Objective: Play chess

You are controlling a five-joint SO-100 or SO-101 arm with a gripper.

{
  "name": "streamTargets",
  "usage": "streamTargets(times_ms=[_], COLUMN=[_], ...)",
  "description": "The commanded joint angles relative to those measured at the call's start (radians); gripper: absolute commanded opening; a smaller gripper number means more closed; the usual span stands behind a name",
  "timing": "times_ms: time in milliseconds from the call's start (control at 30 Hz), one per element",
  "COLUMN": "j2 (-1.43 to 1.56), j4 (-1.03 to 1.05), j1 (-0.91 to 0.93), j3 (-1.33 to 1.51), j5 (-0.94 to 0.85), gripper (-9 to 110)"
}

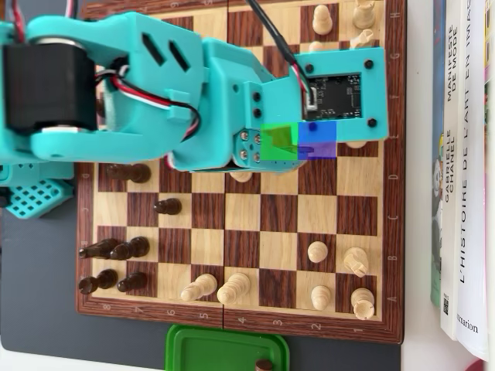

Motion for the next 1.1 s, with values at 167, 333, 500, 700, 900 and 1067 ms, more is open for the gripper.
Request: streamTargets(times_ms=[167, 333, 500, 700, 900, 1067], j2=[-0.063, -0.089, -0.115, -0.143, -0.158, -0.17], j4=[0.003, 0.003, 0.003, 0.003, 0.003, 0.003], j1=[0.008, 0.008, 0.003, 0.003, 0.0, -0.005], j3=[-0.112, -0.115, -0.129, -0.153, -0.153, -0.153], j5=[-0.002, -0.002, -0.002, -0.002, -0.002, -0.002], gripper=[15, 15, 15, 15, 15, 15])
